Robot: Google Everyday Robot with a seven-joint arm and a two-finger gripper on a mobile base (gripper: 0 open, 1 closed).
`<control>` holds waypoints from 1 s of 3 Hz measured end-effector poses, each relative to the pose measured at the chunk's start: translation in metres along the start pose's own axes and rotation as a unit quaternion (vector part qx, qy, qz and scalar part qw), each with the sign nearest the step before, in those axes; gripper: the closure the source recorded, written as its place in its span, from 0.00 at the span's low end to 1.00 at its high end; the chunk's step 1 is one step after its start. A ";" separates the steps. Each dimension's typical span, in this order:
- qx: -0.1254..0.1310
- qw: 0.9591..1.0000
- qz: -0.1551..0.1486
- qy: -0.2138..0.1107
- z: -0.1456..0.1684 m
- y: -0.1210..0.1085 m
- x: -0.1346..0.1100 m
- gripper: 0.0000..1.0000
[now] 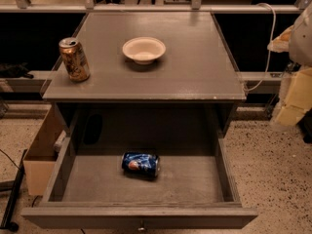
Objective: Pick pepsi can from top drawer and place on counter
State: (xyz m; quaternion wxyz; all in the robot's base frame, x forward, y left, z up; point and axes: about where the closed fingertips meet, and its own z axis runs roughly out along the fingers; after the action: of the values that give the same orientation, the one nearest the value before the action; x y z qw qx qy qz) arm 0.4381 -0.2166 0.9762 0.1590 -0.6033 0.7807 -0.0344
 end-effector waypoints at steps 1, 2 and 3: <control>0.001 1.000 -0.001 -0.002 0.000 0.000 -0.001 0.00; -0.016 0.999 0.010 -0.033 0.010 0.011 -0.004 0.00; -0.046 0.996 0.019 -0.072 0.034 0.035 -0.012 0.00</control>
Offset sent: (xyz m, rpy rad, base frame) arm -0.0076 0.0089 -0.0247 0.1246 0.0588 -0.0059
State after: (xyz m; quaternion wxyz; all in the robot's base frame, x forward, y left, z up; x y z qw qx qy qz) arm 0.4186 -0.1910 0.9377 0.1876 -0.5957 0.7795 0.0483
